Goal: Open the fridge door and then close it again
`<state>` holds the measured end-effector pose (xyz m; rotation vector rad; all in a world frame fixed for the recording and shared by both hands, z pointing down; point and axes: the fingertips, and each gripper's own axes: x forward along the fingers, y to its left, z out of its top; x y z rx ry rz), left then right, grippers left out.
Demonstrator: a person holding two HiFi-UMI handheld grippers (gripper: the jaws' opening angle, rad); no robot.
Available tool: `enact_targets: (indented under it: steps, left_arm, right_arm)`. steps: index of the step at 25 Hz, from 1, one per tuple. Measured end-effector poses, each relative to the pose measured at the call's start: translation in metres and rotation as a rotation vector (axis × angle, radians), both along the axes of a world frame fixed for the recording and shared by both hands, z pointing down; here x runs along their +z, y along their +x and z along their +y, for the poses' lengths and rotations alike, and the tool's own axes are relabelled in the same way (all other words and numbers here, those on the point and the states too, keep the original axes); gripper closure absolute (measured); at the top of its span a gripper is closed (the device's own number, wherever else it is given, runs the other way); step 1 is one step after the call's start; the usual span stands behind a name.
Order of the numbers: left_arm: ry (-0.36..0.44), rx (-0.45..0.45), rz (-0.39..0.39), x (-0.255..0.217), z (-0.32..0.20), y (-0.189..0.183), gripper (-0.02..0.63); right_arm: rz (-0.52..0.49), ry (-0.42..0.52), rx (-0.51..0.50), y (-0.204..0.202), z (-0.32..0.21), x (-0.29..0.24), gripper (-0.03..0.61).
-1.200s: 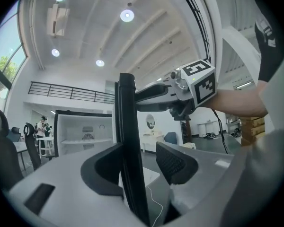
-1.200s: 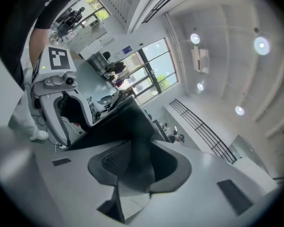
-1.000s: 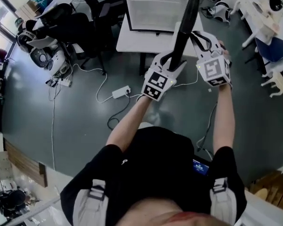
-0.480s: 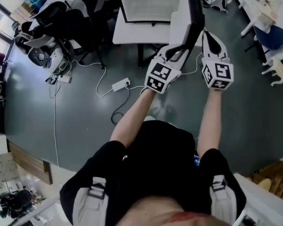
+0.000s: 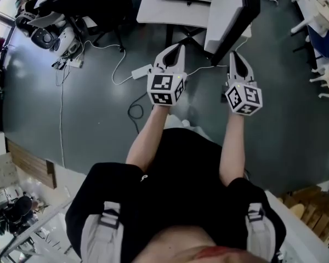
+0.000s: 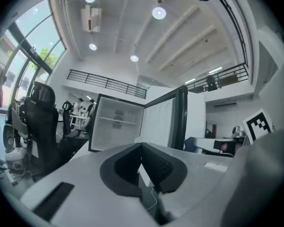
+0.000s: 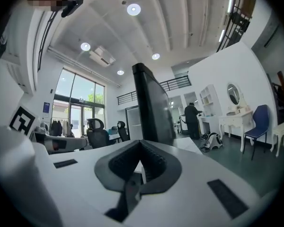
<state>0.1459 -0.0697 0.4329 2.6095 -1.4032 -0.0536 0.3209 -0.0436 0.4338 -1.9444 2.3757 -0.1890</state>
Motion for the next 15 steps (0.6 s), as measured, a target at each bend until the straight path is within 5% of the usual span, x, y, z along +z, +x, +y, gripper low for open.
enact_targets:
  steps: [15]
  left_arm:
    - [0.033,-0.066,-0.014,0.002,0.027,-0.019,0.615]
  right_arm:
    - [0.104,0.008,-0.059,-0.028,0.016,-0.002,0.584]
